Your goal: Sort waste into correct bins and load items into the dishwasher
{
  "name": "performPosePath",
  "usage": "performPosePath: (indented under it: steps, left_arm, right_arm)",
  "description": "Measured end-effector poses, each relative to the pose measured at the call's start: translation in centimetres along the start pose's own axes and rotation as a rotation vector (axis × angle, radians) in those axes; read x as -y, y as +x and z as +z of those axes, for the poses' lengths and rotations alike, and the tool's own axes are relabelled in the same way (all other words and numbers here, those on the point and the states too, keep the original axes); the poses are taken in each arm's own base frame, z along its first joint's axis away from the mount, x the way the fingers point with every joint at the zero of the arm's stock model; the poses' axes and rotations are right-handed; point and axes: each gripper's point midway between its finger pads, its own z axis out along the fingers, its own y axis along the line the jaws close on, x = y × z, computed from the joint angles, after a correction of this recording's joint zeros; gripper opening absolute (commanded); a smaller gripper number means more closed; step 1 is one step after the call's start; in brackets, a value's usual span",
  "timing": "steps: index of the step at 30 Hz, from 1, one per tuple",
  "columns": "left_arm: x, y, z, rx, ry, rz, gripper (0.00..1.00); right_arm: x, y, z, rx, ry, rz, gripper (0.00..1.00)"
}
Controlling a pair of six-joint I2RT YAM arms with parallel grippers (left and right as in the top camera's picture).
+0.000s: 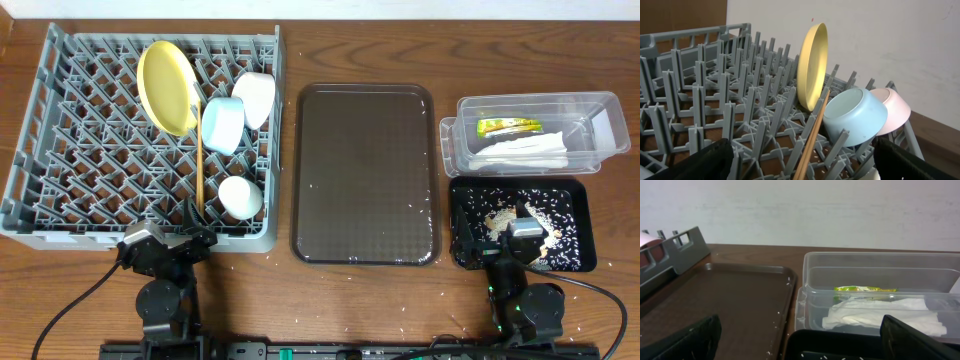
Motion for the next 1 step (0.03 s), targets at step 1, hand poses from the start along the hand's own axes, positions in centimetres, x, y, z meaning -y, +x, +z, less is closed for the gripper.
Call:
performPosePath:
  steps: [1]
  left_arm:
    - [0.01, 0.0, 0.0, 0.0, 0.0, 0.0, 0.9]
  right_arm:
    - [0.0, 0.0, 0.0, 0.0, 0.0, 0.0, 0.99]
